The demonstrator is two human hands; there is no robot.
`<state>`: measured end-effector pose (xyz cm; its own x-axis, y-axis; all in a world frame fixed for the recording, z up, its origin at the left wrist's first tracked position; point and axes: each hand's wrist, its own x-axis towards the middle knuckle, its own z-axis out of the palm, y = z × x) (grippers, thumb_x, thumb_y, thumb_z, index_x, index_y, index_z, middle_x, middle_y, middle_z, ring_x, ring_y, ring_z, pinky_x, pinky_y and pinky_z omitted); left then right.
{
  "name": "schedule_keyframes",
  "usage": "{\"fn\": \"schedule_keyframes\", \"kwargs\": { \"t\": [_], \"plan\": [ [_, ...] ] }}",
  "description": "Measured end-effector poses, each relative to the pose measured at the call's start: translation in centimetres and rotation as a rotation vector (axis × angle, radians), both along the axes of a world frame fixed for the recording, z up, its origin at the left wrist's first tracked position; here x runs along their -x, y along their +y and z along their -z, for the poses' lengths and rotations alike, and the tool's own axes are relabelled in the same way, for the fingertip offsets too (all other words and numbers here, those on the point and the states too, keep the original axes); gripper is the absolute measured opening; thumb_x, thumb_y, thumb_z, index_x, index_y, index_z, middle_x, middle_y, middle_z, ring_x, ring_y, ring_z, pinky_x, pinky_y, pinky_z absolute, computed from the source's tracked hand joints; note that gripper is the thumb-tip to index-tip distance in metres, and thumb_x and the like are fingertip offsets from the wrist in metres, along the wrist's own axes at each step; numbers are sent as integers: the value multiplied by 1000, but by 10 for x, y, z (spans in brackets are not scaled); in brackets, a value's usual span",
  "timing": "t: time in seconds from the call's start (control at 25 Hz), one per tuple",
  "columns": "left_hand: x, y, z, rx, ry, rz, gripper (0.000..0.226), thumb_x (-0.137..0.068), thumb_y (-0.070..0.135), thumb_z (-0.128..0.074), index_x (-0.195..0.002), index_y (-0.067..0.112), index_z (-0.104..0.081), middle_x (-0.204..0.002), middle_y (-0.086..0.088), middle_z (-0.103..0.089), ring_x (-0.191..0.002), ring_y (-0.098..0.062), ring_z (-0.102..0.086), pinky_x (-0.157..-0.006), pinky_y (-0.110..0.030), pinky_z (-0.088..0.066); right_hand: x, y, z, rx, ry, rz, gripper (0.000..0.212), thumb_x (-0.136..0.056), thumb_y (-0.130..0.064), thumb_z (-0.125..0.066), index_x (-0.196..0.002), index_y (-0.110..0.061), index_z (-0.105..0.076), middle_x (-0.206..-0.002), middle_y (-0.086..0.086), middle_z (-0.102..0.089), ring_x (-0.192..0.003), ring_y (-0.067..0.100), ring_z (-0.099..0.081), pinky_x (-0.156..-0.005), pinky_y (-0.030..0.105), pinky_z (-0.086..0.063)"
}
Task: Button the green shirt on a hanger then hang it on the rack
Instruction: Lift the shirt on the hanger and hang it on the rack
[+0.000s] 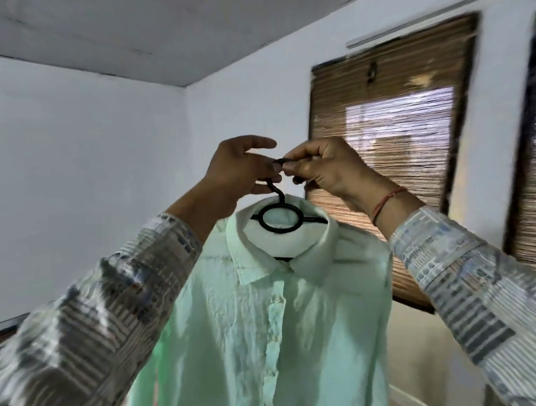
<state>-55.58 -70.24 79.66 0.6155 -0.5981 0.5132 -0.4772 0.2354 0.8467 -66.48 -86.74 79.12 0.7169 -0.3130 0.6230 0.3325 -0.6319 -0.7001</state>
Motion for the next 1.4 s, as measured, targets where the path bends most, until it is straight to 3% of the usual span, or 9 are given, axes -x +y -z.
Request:
{"fn": "schedule_keyframes", "kwargs": {
  "t": [0.36,0.52,0.6,0.68,0.8,0.88,1.04,1.2,1.4],
  "plan": [
    [137,-220,20,-45,42,404,28,-92,1,-78,-119,-3,-72,-94,-17,-78,-84,-32,-78,-87,-47,-65,192,-166,13,-10,-31,407,14,-90,-11,-82,-103,-11,-81,-87,5,-76,-70,13,-66,-58,22,-52],
    [192,-321,29,-121,-31,609,22,-97,15,-77,-104,-6,-78,-95,-18,-82,-76,-26,-78,-74,-35,-63,271,-233,18,6,-46,595,18,-88,-6,-83,-106,-2,-80,-89,17,-79,-69,14,-66,-57,15,-50],
    [224,-369,30,-122,-53,710,21,-97,16,-77,-102,-4,-80,-94,-17,-83,-76,-25,-76,-68,-31,-60,312,-260,19,11,-29,695,21,-88,-6,-83,-108,-1,-80,-82,9,-78,-63,6,-66,-58,14,-49],
    [263,-418,27,-130,-95,815,21,-96,19,-78,-102,-2,-81,-97,-17,-83,-82,-27,-74,-72,-33,-58,360,-285,17,6,-8,793,17,-88,-4,-83,-105,0,-79,-75,2,-75,-59,2,-63,-57,15,-48],
    [337,-479,25,-122,-166,974,17,-96,21,-79,-96,5,-83,-96,-15,-84,-87,-25,-74,-79,-35,-57,439,-307,15,21,29,1002,17,-88,-9,-84,-104,-4,-80,-81,15,-76,-65,8,-64,-58,16,-49],
    [389,-505,24,-110,-172,1063,12,-95,20,-80,-93,9,-84,-94,-14,-84,-87,-24,-76,-78,-35,-58,488,-312,15,22,44,1125,19,-88,-13,-85,-105,-7,-82,-88,20,-77,-71,12,-66,-61,21,-49],
    [507,-542,29,-122,-186,1230,12,-95,20,-79,-95,10,-84,-91,-10,-85,-81,-22,-80,-64,-29,-58,594,-308,23,6,28,1340,15,-90,-10,-81,-105,-8,-82,-93,18,-79,-72,12,-67,-58,9,-46],
    [648,-567,46,-143,-228,1372,13,-94,22,-79,-91,11,-85,-89,-8,-85,-74,-18,-74,-62,-30,-53,720,-301,42,-52,25,1488,16,-91,-9,-80,-107,-5,-82,-86,6,-76,-61,1,-61,-55,8,-44],
    [818,-576,61,-179,-139,1522,14,-93,16,-80,-94,2,-84,-93,-18,-83,-71,-21,-67,-64,-32,-54,872,-292,54,-51,79,1722,8,-86,-28,-87,-92,-24,-86,-67,-8,-73,-60,3,-55,-56,18,-41]
  ]
}}
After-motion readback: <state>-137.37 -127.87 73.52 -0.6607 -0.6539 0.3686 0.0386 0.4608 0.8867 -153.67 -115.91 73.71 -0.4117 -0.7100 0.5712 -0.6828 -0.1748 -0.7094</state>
